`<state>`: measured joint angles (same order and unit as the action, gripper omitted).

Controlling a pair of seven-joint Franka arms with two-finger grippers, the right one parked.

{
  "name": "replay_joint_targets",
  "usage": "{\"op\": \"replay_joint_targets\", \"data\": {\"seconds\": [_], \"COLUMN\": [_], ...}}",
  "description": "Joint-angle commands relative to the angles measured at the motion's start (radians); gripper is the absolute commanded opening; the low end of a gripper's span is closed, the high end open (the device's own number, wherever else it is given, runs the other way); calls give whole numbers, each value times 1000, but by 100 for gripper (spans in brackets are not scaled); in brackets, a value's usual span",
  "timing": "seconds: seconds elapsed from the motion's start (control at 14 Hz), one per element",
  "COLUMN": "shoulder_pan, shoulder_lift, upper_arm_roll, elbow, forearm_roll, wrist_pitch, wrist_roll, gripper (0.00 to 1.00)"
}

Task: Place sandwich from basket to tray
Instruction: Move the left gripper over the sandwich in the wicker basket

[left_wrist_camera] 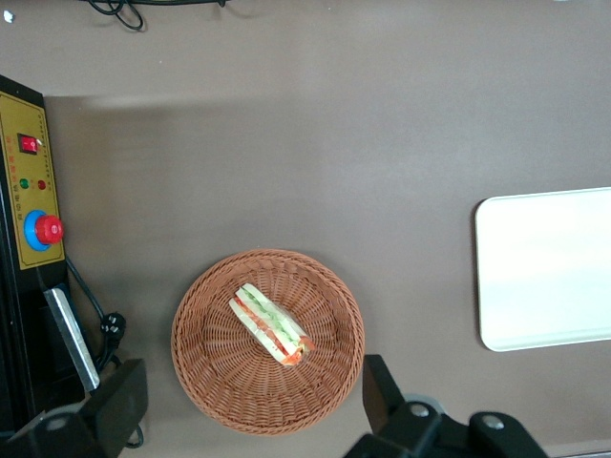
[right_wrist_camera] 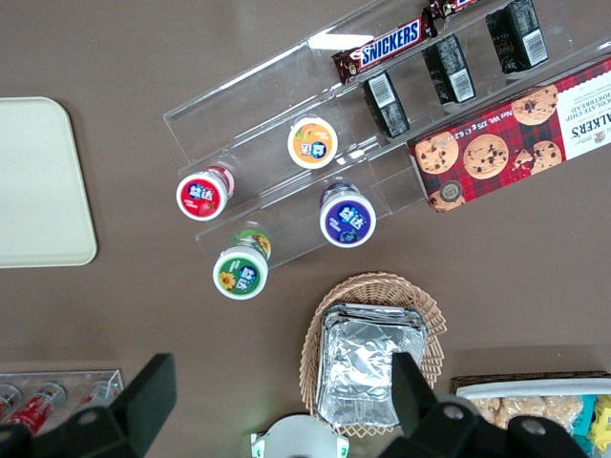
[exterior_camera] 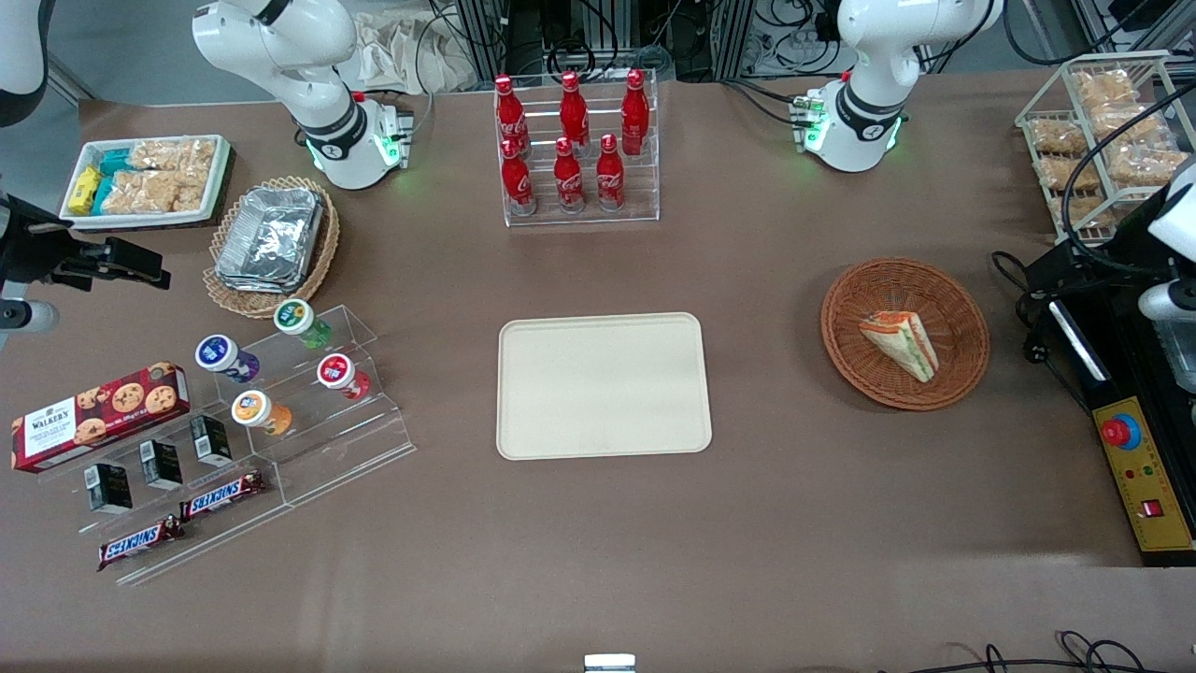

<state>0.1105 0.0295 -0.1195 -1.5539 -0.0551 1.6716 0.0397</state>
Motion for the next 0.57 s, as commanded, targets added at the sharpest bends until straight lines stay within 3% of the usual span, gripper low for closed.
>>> {"op": "replay_joint_targets", "data": {"seconds": [0.0,0.21,0.5], "shoulder_pan": [-2,0,-5], "shoulder_lift": [29,33,-2], "upper_arm_roll": [0,0,-2], "elbow": [44,35,-92], "forearm_roll": [1,0,4], "wrist_pitch": [-32,-52,-47], "wrist_roll": [-23,-55,-317], "gripper": [100,100,100]}}
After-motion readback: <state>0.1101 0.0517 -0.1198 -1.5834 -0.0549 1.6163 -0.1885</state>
